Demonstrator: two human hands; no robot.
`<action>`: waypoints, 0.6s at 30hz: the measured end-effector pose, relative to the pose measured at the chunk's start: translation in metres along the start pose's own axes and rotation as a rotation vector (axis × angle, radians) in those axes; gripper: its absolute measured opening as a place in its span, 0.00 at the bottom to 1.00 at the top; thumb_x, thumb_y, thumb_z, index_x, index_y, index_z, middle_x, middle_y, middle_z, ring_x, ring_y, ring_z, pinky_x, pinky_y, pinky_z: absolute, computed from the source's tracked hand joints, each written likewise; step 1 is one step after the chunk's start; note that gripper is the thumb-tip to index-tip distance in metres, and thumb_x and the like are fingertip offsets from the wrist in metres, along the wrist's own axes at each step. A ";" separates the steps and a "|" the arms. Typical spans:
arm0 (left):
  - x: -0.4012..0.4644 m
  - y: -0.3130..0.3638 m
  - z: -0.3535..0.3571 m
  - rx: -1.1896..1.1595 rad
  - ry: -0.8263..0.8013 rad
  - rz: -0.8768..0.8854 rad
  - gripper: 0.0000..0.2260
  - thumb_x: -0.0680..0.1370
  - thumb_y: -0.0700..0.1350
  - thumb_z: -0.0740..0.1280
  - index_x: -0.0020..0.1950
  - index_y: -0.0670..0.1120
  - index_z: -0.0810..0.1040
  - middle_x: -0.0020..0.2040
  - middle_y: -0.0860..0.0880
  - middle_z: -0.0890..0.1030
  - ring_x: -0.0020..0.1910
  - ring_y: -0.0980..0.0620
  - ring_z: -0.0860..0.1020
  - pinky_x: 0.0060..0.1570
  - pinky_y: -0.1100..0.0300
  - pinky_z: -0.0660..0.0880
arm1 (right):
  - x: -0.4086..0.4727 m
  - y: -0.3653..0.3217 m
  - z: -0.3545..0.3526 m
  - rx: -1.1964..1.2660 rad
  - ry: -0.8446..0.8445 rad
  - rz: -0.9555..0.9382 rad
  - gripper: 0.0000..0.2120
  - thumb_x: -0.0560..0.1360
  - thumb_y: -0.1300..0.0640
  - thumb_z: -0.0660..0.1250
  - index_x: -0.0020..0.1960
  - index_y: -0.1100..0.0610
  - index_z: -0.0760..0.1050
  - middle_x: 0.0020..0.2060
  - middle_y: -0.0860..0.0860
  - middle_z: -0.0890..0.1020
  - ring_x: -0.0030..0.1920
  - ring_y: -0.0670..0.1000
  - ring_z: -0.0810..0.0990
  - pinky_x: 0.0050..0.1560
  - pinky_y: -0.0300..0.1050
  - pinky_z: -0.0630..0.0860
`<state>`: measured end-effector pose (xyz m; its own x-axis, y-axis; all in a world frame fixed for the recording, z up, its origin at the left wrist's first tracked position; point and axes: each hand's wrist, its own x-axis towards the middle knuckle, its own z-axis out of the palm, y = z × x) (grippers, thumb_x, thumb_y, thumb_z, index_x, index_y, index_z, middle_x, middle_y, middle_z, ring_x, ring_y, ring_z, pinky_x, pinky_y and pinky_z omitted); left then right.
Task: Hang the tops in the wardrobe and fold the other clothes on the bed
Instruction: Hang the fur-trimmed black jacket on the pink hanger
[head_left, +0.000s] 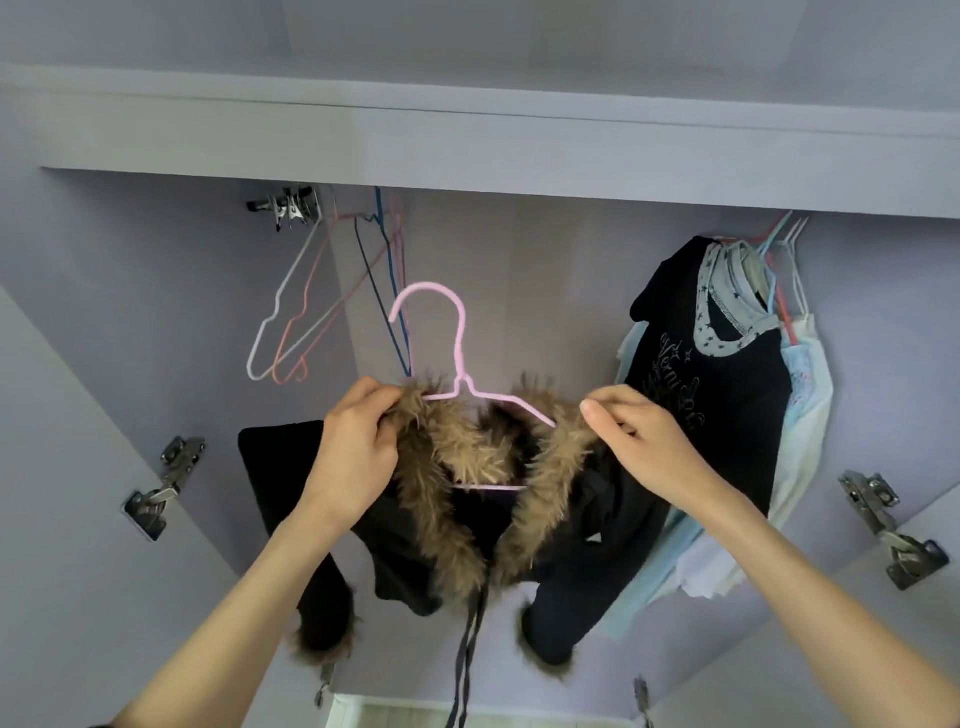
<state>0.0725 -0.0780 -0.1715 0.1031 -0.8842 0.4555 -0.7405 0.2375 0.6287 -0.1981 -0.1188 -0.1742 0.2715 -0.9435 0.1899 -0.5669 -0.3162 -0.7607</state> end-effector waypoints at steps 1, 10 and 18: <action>0.001 0.000 -0.001 -0.005 0.012 -0.005 0.09 0.76 0.27 0.61 0.49 0.36 0.79 0.39 0.54 0.70 0.37 0.59 0.72 0.42 0.77 0.64 | 0.002 0.002 -0.004 -0.045 0.035 -0.010 0.12 0.77 0.50 0.62 0.44 0.54 0.82 0.51 0.42 0.78 0.54 0.41 0.76 0.57 0.36 0.69; 0.008 0.000 -0.006 -0.057 0.052 -0.032 0.06 0.77 0.32 0.62 0.47 0.37 0.79 0.39 0.51 0.71 0.39 0.58 0.72 0.42 0.78 0.65 | 0.014 -0.006 -0.010 -0.477 -0.013 -0.183 0.12 0.76 0.52 0.67 0.55 0.58 0.78 0.48 0.49 0.80 0.50 0.50 0.71 0.57 0.51 0.65; 0.003 -0.008 -0.001 -0.033 -0.008 0.024 0.04 0.77 0.35 0.66 0.50 0.40 0.79 0.41 0.55 0.72 0.40 0.61 0.74 0.42 0.74 0.66 | 0.011 -0.017 0.011 -0.211 0.079 -0.271 0.04 0.76 0.62 0.65 0.47 0.54 0.72 0.39 0.40 0.73 0.41 0.40 0.70 0.43 0.34 0.63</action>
<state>0.0796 -0.0822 -0.1750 0.0808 -0.8812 0.4657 -0.7200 0.2715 0.6386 -0.1768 -0.1223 -0.1659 0.3780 -0.8246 0.4210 -0.6330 -0.5620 -0.5324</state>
